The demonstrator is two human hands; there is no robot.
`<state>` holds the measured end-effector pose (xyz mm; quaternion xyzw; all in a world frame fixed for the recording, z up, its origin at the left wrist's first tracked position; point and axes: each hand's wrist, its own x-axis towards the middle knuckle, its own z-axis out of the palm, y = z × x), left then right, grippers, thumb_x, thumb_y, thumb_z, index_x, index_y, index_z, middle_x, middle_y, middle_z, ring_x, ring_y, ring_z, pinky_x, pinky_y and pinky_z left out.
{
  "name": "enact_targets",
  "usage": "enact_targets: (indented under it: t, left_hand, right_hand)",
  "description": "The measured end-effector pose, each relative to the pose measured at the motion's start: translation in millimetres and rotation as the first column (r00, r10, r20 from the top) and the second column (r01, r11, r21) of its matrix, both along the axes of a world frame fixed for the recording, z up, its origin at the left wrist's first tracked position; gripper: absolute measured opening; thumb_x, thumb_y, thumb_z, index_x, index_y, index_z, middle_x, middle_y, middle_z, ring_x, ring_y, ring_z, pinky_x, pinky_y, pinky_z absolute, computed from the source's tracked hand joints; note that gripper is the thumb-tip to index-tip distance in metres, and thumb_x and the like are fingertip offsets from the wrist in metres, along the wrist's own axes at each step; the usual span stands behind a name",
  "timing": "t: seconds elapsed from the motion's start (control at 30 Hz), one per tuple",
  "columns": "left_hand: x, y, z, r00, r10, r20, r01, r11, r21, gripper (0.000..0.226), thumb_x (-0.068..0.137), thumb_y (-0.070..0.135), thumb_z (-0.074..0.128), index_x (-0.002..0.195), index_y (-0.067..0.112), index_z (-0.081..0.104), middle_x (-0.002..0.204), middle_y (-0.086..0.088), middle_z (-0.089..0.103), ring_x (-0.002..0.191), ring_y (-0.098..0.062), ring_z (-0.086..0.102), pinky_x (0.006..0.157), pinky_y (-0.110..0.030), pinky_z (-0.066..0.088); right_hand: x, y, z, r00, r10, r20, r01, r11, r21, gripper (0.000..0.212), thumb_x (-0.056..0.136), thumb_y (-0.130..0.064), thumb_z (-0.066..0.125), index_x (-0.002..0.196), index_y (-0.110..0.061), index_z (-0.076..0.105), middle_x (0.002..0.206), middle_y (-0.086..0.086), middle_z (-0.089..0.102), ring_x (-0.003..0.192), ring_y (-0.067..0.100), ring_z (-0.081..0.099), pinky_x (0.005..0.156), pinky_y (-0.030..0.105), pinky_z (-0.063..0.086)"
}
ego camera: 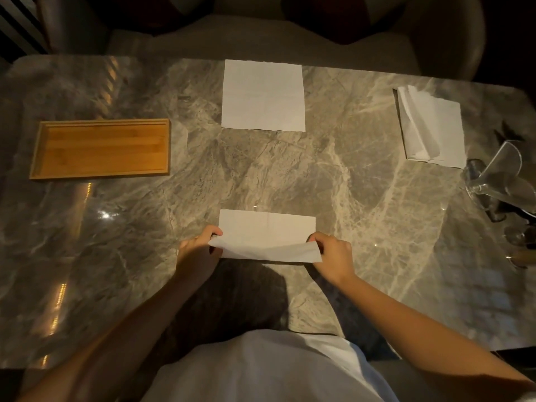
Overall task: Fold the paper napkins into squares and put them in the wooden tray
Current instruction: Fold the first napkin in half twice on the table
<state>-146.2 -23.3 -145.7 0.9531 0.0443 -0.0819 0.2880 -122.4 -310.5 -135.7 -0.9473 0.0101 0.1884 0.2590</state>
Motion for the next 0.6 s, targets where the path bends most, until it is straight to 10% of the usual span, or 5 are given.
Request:
enact_targets:
  t: [0.3, 0.6]
  left_hand:
    - [5.5, -10.2, 1.2, 0.999, 0.035, -0.008, -0.034, 0.991, 0.130, 0.050, 0.084, 0.041, 0.036, 0.085, 0.004, 0.069, 0.076, -0.016, 0.069, 0.070, -0.033, 0.062, 0.079, -0.039, 0.046]
    - [8.2, -8.8, -2.4, 0.996, 0.036, -0.083, -0.016, 0.973, 0.229, 0.020, 0.088, 0.028, 0.054, 0.084, 0.011, 0.063, 0.071, -0.011, 0.066, 0.069, -0.031, 0.058, 0.079, -0.034, 0.037]
  right_hand:
    - [5.4, 2.7, -1.1, 0.987, -0.068, -0.143, 0.050, 0.990, -0.130, 0.030, 0.085, -0.027, 0.047, 0.056, -0.020, 0.055, 0.060, -0.005, 0.058, 0.070, 0.018, 0.055, 0.083, 0.035, 0.030]
    - [5.3, -2.1, -3.1, 0.983, -0.040, -0.177, 0.002, 0.978, -0.209, 0.041, 0.080, -0.040, 0.049, 0.046, -0.019, 0.041, 0.047, -0.005, 0.043, 0.054, 0.017, 0.049, 0.078, 0.033, 0.027]
